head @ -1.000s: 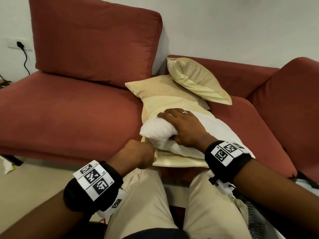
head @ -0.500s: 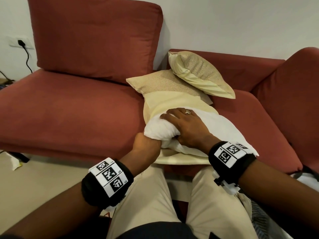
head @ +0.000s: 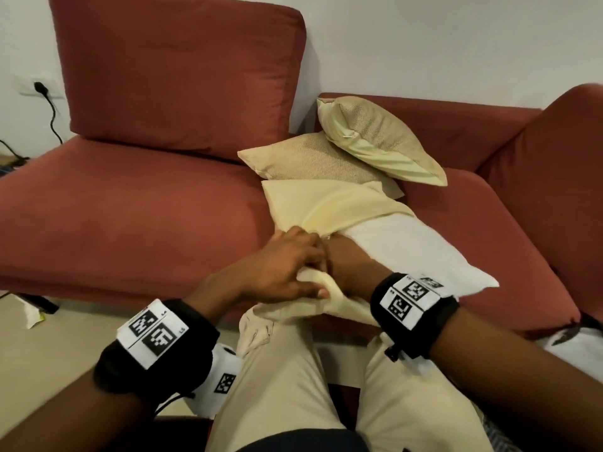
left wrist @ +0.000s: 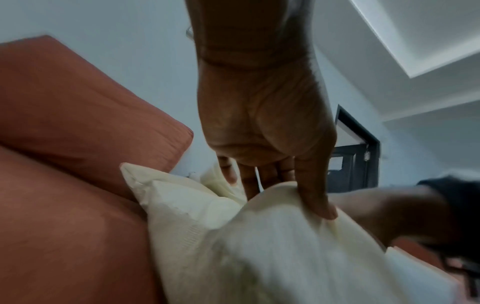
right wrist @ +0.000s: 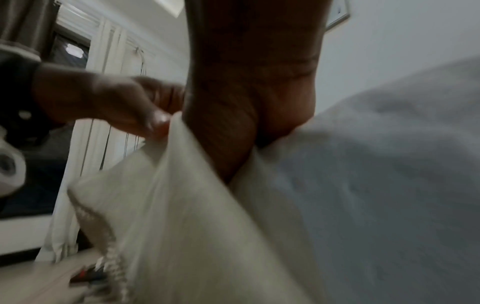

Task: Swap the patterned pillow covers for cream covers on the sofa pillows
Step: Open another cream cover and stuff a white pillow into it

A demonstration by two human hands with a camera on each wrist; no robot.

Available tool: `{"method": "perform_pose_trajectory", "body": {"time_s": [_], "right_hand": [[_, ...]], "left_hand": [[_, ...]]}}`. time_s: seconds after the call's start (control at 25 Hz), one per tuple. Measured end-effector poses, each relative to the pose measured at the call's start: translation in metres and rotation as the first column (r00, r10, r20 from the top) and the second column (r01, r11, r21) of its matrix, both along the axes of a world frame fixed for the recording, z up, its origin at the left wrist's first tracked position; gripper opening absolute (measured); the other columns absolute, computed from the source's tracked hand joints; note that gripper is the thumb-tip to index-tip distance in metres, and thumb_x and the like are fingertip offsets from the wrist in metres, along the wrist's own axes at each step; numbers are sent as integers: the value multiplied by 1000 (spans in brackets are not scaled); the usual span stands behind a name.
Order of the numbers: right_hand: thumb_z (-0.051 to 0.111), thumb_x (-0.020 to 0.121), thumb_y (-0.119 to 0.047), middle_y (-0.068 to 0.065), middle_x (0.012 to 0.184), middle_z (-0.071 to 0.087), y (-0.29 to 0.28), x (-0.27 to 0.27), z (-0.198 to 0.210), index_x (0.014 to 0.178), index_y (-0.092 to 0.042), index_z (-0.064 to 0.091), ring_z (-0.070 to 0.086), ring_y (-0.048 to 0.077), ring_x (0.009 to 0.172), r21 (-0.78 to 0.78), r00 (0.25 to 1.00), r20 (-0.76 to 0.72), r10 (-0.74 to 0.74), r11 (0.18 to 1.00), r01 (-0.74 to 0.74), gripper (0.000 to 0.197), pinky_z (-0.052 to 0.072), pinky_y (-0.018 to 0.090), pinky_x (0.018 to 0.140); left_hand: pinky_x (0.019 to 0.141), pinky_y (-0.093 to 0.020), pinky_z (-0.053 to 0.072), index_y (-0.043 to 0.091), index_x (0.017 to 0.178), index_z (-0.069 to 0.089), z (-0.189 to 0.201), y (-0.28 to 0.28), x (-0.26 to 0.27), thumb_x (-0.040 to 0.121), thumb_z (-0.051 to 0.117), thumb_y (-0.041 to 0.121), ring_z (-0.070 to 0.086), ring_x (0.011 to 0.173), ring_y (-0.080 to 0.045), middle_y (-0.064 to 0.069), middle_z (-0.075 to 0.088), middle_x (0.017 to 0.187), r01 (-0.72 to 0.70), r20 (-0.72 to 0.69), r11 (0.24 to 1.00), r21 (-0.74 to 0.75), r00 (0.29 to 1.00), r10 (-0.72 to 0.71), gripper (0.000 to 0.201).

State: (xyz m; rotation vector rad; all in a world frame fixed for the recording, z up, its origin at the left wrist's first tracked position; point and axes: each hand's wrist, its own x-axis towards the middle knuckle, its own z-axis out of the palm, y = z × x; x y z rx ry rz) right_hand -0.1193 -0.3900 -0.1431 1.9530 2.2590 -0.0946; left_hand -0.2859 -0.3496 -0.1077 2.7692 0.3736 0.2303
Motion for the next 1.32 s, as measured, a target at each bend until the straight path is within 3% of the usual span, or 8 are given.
{"method": "perform_pose_trajectory", "body": {"time_s": [0.4, 0.52, 0.68, 0.88, 1.04, 1.16, 1.2, 1.32], "right_hand": [[83, 68, -21, -9, 141, 52, -74, 39, 6, 138, -24, 53, 44, 1, 128, -20, 776, -631, -20, 1000, 9, 76, 33, 16, 110], [90, 58, -32, -10, 135, 54, -105, 71, 7, 130, -29, 58, 48, 7, 125, 121, 750, -655, -94, 966, 227, 79, 40, 33, 108], [82, 43, -74, 4, 145, 39, -125, 122, 15, 148, -20, 26, 42, 26, 131, -98, 685, -358, -634, 756, 648, 131, 41, 40, 104], [85, 40, -72, -3, 112, 69, -127, 145, -1, 119, -18, 62, 64, 11, 95, -390, 507, -552, -662, 742, 545, 98, 54, 27, 81], [84, 73, -29, 8, 100, 74, -123, 130, 10, 103, -4, 67, 71, 19, 88, -274, -11, -952, -306, 835, 477, 42, 58, 31, 75], [61, 76, -7, 13, 94, 66, -111, 121, 10, 98, 0, 62, 64, 21, 81, -304, -440, -891, -115, 869, 389, 22, 57, 29, 70], [58, 70, -4, 13, 91, 65, -106, 119, 5, 95, 0, 63, 62, 22, 79, -279, -411, -907, -92, 863, 422, 26, 56, 30, 69], [61, 71, -7, 12, 91, 73, -96, 102, -12, 95, 1, 70, 68, 22, 83, 38, 136, -990, -39, 853, 520, 27, 58, 38, 74]], "left_hand": [[68, -25, 29, 35, 61, 43, -23, 23, -3, 69, 53, 77, 44, 56, 1, 16, 46, 57, -10, -246, 1000, 28, 969, 17, 44], [66, -24, 29, 33, 61, 47, -26, 17, -3, 65, 45, 87, 47, 57, 0, 16, 49, 58, -40, -283, 999, 23, 958, 45, 55], [71, -21, 38, 34, 78, 58, -12, -1, 20, 68, 44, 86, 57, 73, 1, 18, 60, 77, -37, -200, 999, 21, 979, 40, 56], [87, -30, 47, 33, 131, 44, -1, -44, 72, 75, 58, 73, 52, 108, -9, 15, 44, 129, 67, -124, 997, 30, 990, -63, 70], [99, -40, 42, 30, 151, 19, -27, -58, 85, 60, 44, 93, 39, 125, -21, 3, 32, 150, -69, -29, 962, 264, 996, 79, 114], [84, -36, 46, 24, 144, 39, -30, -35, 74, 76, 53, 69, 55, 107, -26, -1, 49, 140, -260, 254, 939, 227, 946, 200, 83], [79, -33, 46, 23, 138, 47, -27, -27, 69, 80, 54, 57, 58, 101, -25, 1, 55, 133, -292, 317, 938, 187, 922, 223, 67], [65, -28, 44, 26, 121, 56, -19, -18, 61, 81, 57, 35, 61, 93, -22, 6, 62, 117, -332, 358, 931, 148, 896, 263, 41]]}}
